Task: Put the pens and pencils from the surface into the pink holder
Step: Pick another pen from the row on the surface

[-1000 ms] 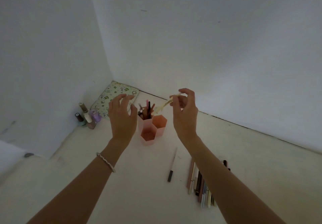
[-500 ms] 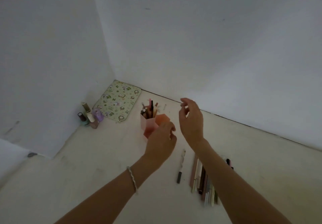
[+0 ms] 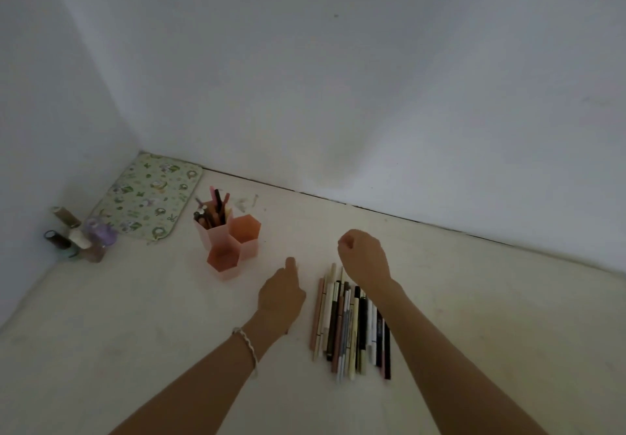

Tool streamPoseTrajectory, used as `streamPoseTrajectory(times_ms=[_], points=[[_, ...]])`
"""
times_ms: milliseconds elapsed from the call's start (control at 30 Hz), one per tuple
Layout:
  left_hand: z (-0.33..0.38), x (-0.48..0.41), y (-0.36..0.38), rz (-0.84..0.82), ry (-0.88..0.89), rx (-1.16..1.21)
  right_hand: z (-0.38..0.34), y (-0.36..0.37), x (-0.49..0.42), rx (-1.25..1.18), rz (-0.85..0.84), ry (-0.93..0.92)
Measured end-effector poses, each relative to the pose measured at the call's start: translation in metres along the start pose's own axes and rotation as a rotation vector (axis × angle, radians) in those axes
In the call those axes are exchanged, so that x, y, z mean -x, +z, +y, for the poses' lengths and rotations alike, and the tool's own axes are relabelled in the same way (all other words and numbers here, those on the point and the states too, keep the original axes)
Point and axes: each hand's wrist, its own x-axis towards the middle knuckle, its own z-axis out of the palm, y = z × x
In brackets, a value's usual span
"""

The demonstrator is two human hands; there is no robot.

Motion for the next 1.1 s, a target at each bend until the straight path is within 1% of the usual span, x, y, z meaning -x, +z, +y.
streamPoseTrajectory(times_ms=[100, 167, 233, 333, 633, 800, 900, 967, 1033, 1100], points=[[0.004, -0.003, -0.020, 0.123, 0.072, 0.145, 0.011, 0.014, 0.001, 0.263, -0.234, 0.095], [0.007, -0.002, -0.031, 0.148, 0.130, 0.169, 0.014, 0.026, 0.007, 0.356, -0.309, 0.115], [0.009, 0.000, -0.037, 0.158, 0.167, 0.191, 0.013, 0.036, 0.014, 0.419, -0.310, 0.091], [0.012, 0.003, -0.042, 0.171, 0.197, 0.240, 0.010, 0.047, 0.019, 0.463, -0.257, 0.062], [0.005, 0.008, -0.054, 0.219, 0.201, 0.307, 0.002, 0.054, 0.013, 0.371, -0.193, 0.061], [0.001, 0.012, -0.058, 0.249, 0.219, 0.316, -0.002, 0.066, 0.016, 0.328, -0.168, 0.102], [0.000, 0.015, -0.060, 0.289, 0.227, 0.333, 0.000, 0.072, 0.014, 0.235, -0.181, 0.158], [0.003, 0.019, -0.068, 0.325, 0.224, 0.373, 0.000, 0.068, 0.011, 0.126, -0.174, 0.198], [0.003, 0.021, -0.084, 0.401, 0.199, 0.416, -0.006, 0.056, 0.008, 0.005, -0.089, 0.187], [0.000, 0.021, -0.109, 0.543, 0.190, 0.466, -0.018, 0.038, 0.007, -0.089, 0.071, 0.137]])
